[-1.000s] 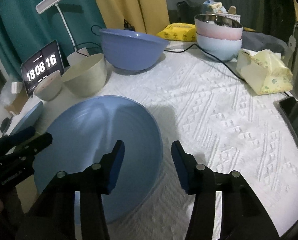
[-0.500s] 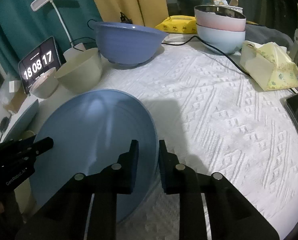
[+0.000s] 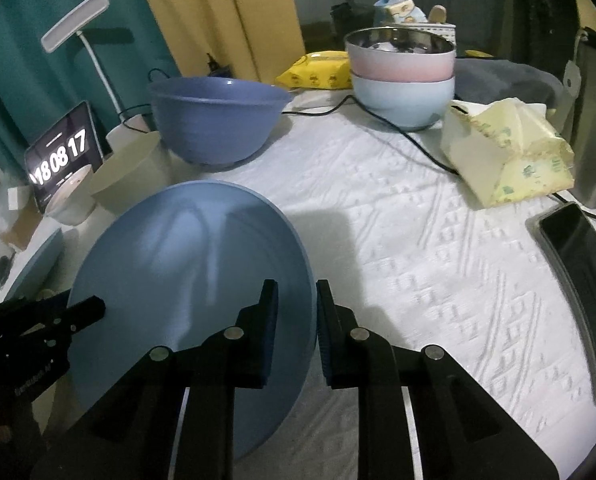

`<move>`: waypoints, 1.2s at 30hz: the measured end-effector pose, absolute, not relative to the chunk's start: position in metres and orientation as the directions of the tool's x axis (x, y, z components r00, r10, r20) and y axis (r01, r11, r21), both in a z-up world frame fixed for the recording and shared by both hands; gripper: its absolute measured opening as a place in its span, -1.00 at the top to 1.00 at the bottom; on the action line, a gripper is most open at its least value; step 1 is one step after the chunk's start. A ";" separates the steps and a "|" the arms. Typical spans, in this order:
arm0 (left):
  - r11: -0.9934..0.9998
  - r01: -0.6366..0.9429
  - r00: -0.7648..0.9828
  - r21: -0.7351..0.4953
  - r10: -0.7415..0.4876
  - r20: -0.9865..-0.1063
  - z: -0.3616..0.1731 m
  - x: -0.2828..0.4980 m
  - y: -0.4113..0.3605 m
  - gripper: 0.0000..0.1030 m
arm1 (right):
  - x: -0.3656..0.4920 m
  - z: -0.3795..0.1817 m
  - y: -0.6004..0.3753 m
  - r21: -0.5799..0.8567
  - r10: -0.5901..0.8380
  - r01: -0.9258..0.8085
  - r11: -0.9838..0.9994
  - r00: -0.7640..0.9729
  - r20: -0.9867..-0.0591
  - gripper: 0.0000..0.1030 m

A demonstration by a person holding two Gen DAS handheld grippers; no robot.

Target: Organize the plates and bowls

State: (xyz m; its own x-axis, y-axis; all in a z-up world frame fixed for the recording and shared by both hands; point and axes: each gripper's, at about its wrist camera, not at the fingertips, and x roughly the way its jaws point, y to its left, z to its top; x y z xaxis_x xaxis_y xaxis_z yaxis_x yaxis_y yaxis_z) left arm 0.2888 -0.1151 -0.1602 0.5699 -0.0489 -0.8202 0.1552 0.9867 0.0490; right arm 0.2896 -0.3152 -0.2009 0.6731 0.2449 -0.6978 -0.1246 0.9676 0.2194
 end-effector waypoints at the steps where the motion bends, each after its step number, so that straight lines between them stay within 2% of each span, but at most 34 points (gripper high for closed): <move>1: 0.985 0.162 0.566 0.055 -0.046 -0.823 -0.162 0.289 -0.118 0.50 | 0.292 -0.201 -0.318 0.218 0.239 -0.118 0.969 0.674 -0.699 0.61; 17: 0.981 0.182 0.515 0.067 -0.037 -0.856 -0.173 0.300 -0.136 0.46 | 0.301 -0.211 -0.335 0.213 0.203 -0.067 0.975 0.661 -0.723 0.60; 23: 0.985 0.165 0.545 0.058 -0.042 -0.837 -0.165 0.292 -0.129 0.38 | 0.295 -0.205 -0.341 0.199 0.161 -0.022 0.980 0.676 -0.719 0.52; 27: 0.987 0.155 0.573 0.038 -0.058 -0.818 -0.155 0.284 -0.122 0.10 | 0.287 -0.196 -0.342 0.188 0.140 -0.006 0.982 0.692 -0.708 0.45; 36: 0.992 0.129 0.623 0.002 -0.079 -0.779 -0.137 0.262 -0.101 0.10 | 0.268 -0.175 -0.321 0.175 0.154 -0.045 0.984 0.718 -0.679 0.40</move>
